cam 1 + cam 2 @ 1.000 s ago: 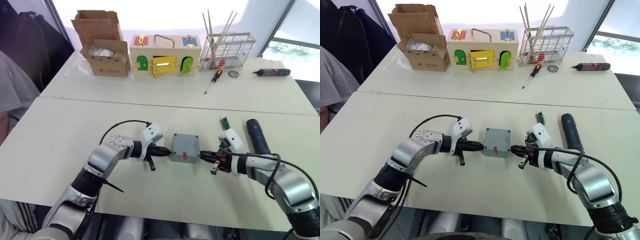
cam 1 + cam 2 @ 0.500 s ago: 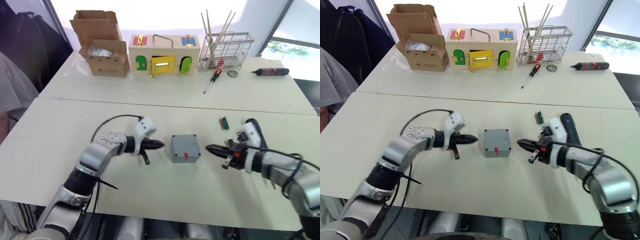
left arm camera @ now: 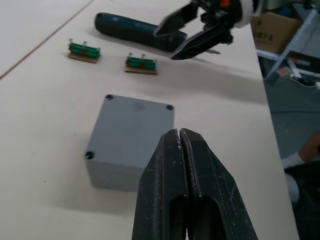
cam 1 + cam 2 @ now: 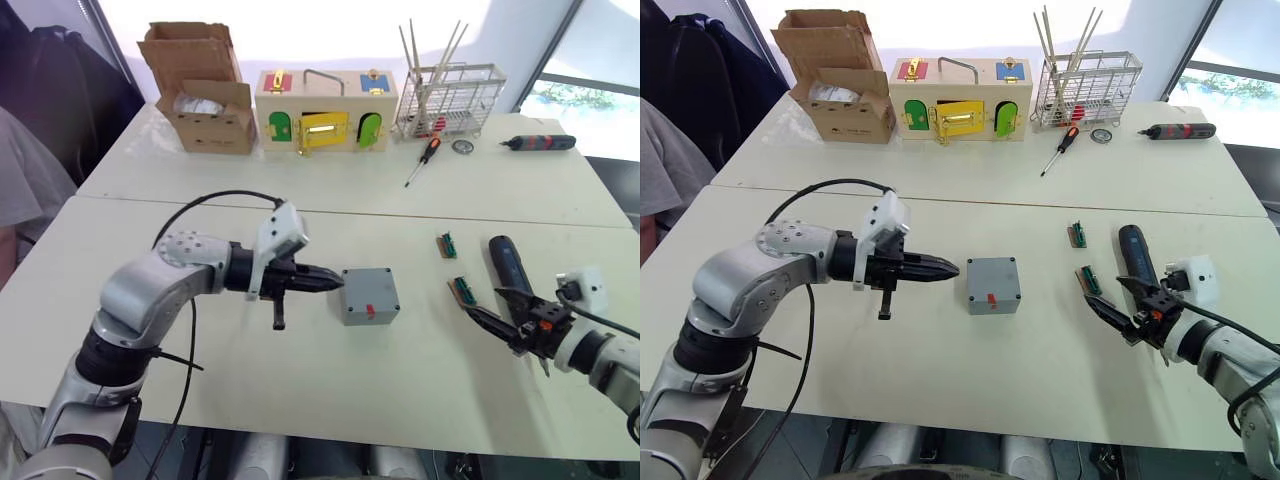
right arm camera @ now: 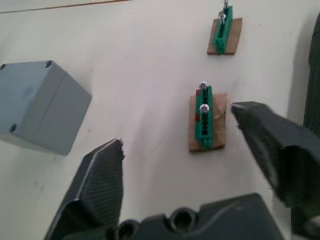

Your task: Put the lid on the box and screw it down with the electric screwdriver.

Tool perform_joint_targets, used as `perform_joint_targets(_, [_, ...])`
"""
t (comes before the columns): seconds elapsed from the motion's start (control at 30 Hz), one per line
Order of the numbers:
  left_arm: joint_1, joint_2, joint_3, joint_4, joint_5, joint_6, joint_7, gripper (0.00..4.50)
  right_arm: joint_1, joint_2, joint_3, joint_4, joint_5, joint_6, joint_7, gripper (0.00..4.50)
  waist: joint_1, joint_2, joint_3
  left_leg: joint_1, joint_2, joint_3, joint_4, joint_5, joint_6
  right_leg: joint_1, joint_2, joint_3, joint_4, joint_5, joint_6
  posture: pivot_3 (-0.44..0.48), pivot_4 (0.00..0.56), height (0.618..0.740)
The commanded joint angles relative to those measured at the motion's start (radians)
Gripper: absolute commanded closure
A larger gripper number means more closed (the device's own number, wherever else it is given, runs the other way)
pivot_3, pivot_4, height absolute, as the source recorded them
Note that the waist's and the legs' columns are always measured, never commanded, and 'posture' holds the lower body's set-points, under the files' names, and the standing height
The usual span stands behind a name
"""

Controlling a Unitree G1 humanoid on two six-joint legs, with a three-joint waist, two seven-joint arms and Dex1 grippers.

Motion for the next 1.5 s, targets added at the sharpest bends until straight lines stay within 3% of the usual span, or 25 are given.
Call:
perform_joint_targets(0.03, [-0.012,-0.013,-0.034,-0.003,0.015,-0.036,0.009,4.50,-0.031,0.032,0.027,0.020,-0.036,-0.054,-0.040,0.02,0.001,0.000,0.000,0.000,0.000,0.000,0.000,0.000,0.000,0.000,0.000,0.000,0.000,0.000,0.000,0.000,0.150,0.739])
perform_joint_targets(0.2, [-0.008,-0.019,-0.050,0.009,0.017,-0.045,0.024,4.50,-0.056,0.063,0.061,0.066,-0.067,-0.097,-0.066,0.02,0.002,0.000,0.000,0.000,0.000,0.000,0.000,0.000,0.000,0.000,0.000,0.000,0.000,0.000,0.000,0.000,0.150,0.739])
perform_joint_targets(0.33, [0.006,-0.015,-0.043,0.005,0.011,-0.041,0.036,4.50,-0.075,0.077,0.084,0.115,-0.100,-0.136,-0.084,1.05,0.001,0.000,0.000,0.000,0.000,0.000,0.000,0.001,-0.002,0.000,0.000,0.000,0.000,0.000,0.000,0.000,0.150,0.739])
perform_joint_targets(0.67, [0.022,-0.016,-0.042,-0.004,0.010,-0.041,0.062,4.50,-0.092,0.095,0.097,0.157,-0.105,-0.145,-0.095,1.05,0.002,0.000,0.000,0.000,0.000,0.000,0.000,0.003,-0.005,0.000,0.000,0.000,0.001,0.000,0.000,0.000,0.150,0.739])
perform_joint_targets(0.7, [0.022,-0.016,-0.042,-0.004,0.010,-0.042,0.063,4.50,-0.093,0.098,0.097,0.158,-0.105,-0.146,-0.098,1.58,0.001,0.000,0.000,0.000,0.000,0.000,0.000,0.003,-0.005,0.000,0.000,0.000,0.001,0.000,0.000,0.000,0.150,0.739])
perform_joint_targets(0.8, [0.021,-0.016,-0.050,-0.002,0.018,-0.048,0.067,4.50,-0.099,0.102,0.097,0.162,-0.102,-0.143,-0.103,2.45,0.001,0.000,0.000,0.000,0.000,0.000,0.000,0.003,-0.005,-0.001,0.001,0.000,0.001,0.000,0.000,0.000,0.150,0.739])
perform_joint_targets(0.9, [0.021,-0.018,-0.052,0.000,0.019,-0.049,0.071,4.50,-0.100,0.104,0.096,0.161,-0.100,-0.142,-0.103,3.90,0.001,0.000,0.000,0.000,0.000,0.000,0.000,0.003,-0.005,-0.001,0.001,0.000,0.002,0.000,0.000,0.000,0.150,0.739])
perform_joint_targets(1.37, [0.020,-0.022,-0.069,0.021,0.052,-0.072,0.081,4.50,-0.102,0.109,0.117,0.171,-0.114,-0.150,-0.110,3.90,0.001,0.000,0.000,0.000,0.000,0.001,0.000,0.003,-0.005,-0.002,0.001,0.000,0.004,0.000,0.000,0.000,0.150,0.739])
perform_joint_targets(1.43, [0.021,-0.022,-0.072,0.024,0.058,-0.077,0.081,4.50,-0.104,0.111,0.118,0.173,-0.116,-0.151,-0.111,4.45,0.001,0.000,0.000,0.000,0.000,0.001,0.000,0.003,-0.005,-0.003,0.001,0.000,0.004,0.000,0.000,0.000,0.150,0.739])
perform_joint_targets(1.5, [0.022,-0.020,-0.077,0.026,0.064,-0.084,0.082,4.50,-0.105,0.113,0.119,0.174,-0.117,-0.154,-0.113,4.48,0.001,0.000,0.000,0.000,0.000,0.001,0.000,0.003,-0.005,-0.003,0.000,0.000,0.005,0.000,0.000,0.000,0.150,0.739])
